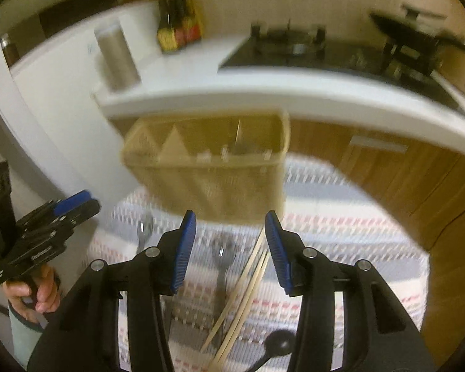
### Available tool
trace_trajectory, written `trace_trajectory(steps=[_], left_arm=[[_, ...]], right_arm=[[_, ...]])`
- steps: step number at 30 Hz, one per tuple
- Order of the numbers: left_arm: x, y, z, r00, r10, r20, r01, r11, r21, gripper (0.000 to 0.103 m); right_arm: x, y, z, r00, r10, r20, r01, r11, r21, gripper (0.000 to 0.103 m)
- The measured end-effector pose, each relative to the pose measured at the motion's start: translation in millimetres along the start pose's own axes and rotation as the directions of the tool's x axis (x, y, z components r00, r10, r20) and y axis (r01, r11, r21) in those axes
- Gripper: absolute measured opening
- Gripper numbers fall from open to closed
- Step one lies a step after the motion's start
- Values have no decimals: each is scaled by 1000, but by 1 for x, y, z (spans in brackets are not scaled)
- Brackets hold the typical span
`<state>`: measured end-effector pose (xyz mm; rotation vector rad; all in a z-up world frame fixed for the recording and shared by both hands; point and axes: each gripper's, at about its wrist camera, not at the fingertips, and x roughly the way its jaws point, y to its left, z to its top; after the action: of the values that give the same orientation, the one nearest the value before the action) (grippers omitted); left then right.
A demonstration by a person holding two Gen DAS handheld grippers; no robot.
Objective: Organize utensils
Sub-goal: 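Lower the right gripper onto a clear plastic spoon and close on it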
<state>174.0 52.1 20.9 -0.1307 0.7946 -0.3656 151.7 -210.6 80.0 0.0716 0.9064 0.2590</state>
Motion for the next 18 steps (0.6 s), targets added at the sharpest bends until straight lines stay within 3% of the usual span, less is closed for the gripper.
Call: trace_trajectory(steps=[4, 7, 11, 18], left_arm=[[27, 10, -11, 996, 0, -95, -2, 1000, -30, 46], [41, 18, -14, 991, 4, -135, -11, 999, -51, 46], [57, 27, -14, 982, -27, -187, 13, 997, -73, 48], [78, 35, -11, 974, -31, -226, 11, 996, -91, 53]], right_arm=[[42, -2, -13, 986, 62, -155, -58, 998, 33, 43], [68, -6, -17, 967, 120, -226, -103, 991, 83, 43], [88, -9, -14, 956, 146, -256, -119, 986, 117, 43], [113, -7, -7, 951, 99, -293, -74, 993, 95, 43]])
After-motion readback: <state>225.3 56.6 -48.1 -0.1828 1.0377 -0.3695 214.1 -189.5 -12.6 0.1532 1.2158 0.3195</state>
